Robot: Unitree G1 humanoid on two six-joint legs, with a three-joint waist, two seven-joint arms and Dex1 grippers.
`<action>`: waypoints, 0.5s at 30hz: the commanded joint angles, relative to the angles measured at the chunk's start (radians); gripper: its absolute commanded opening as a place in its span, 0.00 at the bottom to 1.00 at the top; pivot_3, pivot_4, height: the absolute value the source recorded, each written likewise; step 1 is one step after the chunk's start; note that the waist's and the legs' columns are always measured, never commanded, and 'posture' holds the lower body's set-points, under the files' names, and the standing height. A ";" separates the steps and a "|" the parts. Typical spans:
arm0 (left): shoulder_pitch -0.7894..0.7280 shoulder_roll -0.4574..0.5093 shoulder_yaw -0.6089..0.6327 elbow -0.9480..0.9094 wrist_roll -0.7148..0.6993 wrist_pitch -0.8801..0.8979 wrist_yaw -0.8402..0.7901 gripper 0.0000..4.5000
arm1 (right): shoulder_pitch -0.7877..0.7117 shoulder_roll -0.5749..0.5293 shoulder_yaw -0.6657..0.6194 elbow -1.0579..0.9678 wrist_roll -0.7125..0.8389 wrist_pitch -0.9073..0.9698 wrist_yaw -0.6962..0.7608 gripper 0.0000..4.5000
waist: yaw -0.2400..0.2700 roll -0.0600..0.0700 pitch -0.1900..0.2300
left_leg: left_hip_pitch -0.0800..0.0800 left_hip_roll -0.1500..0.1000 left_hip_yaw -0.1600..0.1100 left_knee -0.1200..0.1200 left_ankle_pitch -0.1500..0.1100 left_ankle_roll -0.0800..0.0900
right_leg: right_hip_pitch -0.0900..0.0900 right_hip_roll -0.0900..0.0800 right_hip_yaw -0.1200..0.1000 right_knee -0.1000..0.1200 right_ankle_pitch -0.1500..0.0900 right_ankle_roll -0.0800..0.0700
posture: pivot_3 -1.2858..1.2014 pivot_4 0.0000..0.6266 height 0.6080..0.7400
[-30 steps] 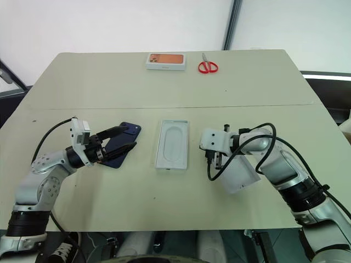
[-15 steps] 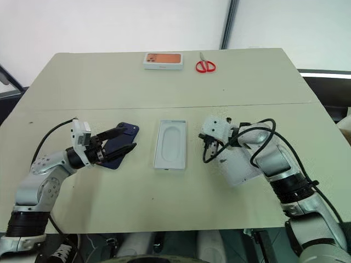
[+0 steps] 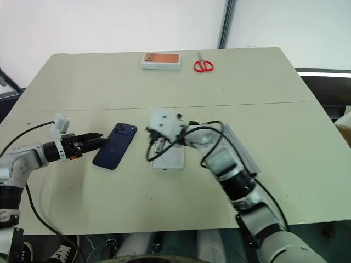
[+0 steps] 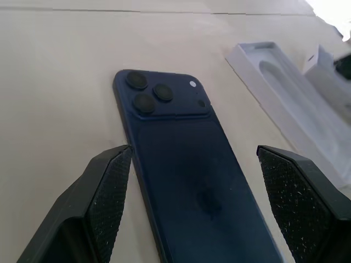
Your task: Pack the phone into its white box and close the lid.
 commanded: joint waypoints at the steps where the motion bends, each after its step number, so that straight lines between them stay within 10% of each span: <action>1: -0.065 0.043 -0.020 0.093 0.013 0.078 -0.052 0.86 | -0.033 0.038 0.055 0.030 -0.038 0.011 -0.002 0.01 | 0.003 0.000 0.000 | 0.000 0.000 0.000 0.000 0.000 0.000 | 0.000 0.000 0.000 0.000 0.000 0.000 | 0.52 0.24 1.00; 15: -0.197 0.031 -0.256 0.357 0.223 0.078 -0.252 0.86 | -0.146 0.100 0.174 0.245 -0.140 0.083 0.081 0.01 | 0.002 0.000 -0.001 | 0.001 -0.001 0.000 0.001 0.000 -0.001 | 0.001 0.000 0.000 0.001 0.000 0.000 | 0.52 0.24 1.00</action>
